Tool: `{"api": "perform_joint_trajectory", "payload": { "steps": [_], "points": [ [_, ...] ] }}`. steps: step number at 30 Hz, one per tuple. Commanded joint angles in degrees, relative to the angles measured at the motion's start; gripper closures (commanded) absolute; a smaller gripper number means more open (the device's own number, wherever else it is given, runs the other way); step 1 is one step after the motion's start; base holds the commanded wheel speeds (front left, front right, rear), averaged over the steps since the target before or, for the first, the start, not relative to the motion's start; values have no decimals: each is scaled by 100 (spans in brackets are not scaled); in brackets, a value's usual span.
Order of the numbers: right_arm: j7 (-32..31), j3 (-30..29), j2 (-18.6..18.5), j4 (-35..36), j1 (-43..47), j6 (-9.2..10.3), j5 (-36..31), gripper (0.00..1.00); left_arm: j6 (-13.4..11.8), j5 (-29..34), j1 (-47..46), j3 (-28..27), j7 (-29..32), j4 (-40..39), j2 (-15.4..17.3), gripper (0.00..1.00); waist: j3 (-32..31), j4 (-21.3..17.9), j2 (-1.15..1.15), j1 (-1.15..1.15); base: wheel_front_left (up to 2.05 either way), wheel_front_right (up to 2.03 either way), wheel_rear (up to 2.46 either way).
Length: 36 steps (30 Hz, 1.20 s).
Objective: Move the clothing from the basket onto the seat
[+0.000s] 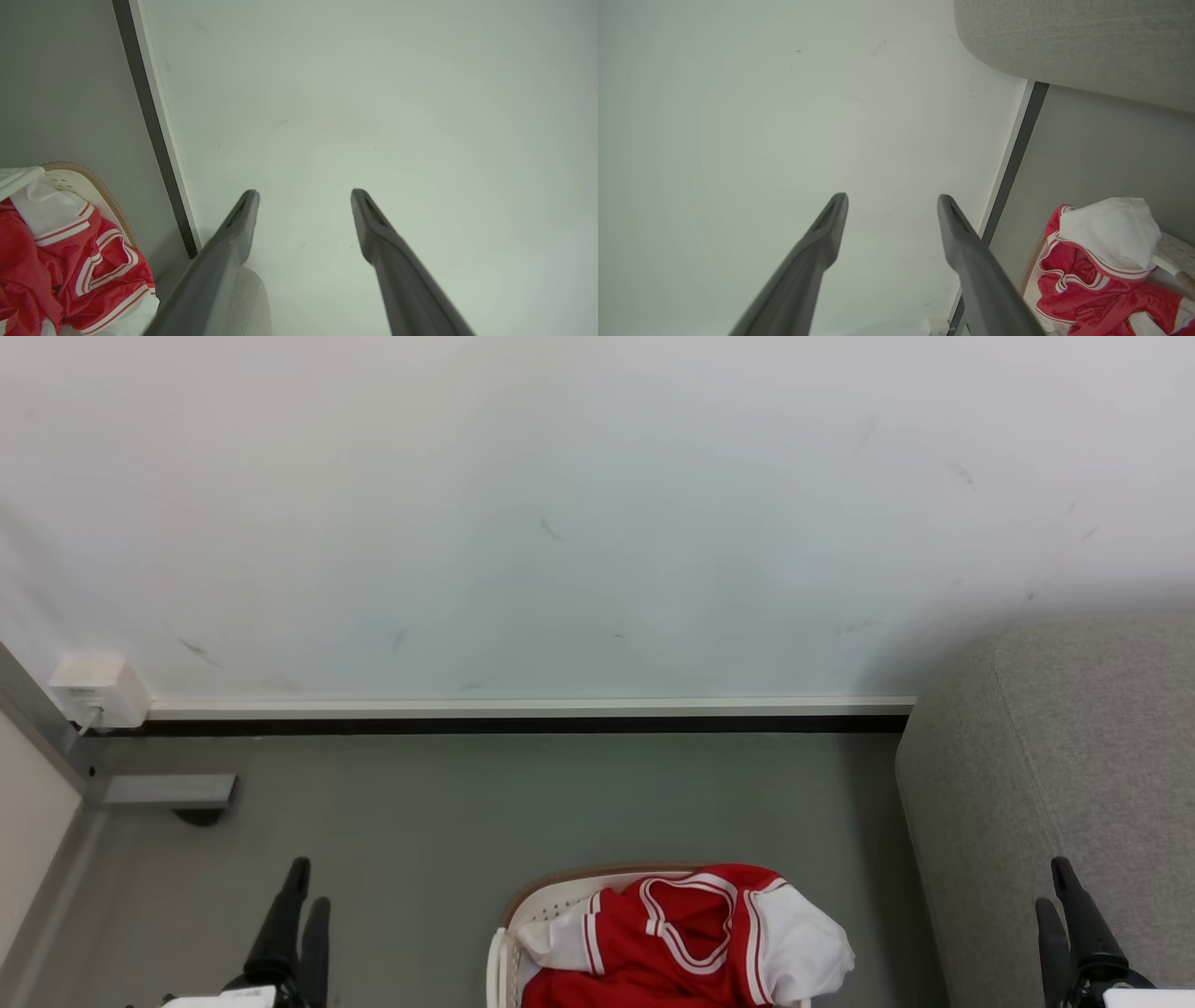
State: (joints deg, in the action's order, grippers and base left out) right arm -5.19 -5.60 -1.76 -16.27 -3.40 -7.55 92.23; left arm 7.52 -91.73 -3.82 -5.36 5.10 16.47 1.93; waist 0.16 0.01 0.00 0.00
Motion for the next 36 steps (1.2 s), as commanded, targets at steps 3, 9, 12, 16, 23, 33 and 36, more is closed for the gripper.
{"api": "perform_joint_trajectory", "payload": {
  "steps": [3, 9, 12, 16, 23, 33, 36],
  "points": [
    [124, 52, -38, 163, -66, 1, -150, 0, 0, 103, -87, 58, -119, -116, 35, 0, 1, 2, 0, 0, 0, 0, 0],
    [287, 89, -46, 234, -46, 1, -596, 0, -1, 313, -78, 150, -281, -140, 42, 0, 5, 2, 0, 0, 0, 0, 0],
    [363, 113, -50, 297, -40, 2, -1016, 0, -1, 526, -78, 182, -356, -145, 46, 0, 8, 1, 0, 0, 0, 0, 0],
    [462, 135, -56, 396, -25, 2, -1560, 0, -30, 893, -81, 203, -458, -160, 50, 0, 11, -1, 0, 0, 0, 0, 0],
    [627, 213, -64, 570, 2, 3, -2576, 0, -143, 1684, -76, 250, -619, -250, 57, 0, 18, -6, 0, 0, 0, 0, 0],
    [843, 307, -76, 698, 46, 4, -4063, 0, -347, 2928, -38, 365, -836, -382, 67, 0, 26, -13, 0, 0, 0, 0, 0],
    [903, 297, -80, 702, 51, 4, -4481, 0, -407, 3427, -19, 421, -896, -422, 70, 0, 22, -14, 0, 0, 0, 0, 0]
  ]
}}
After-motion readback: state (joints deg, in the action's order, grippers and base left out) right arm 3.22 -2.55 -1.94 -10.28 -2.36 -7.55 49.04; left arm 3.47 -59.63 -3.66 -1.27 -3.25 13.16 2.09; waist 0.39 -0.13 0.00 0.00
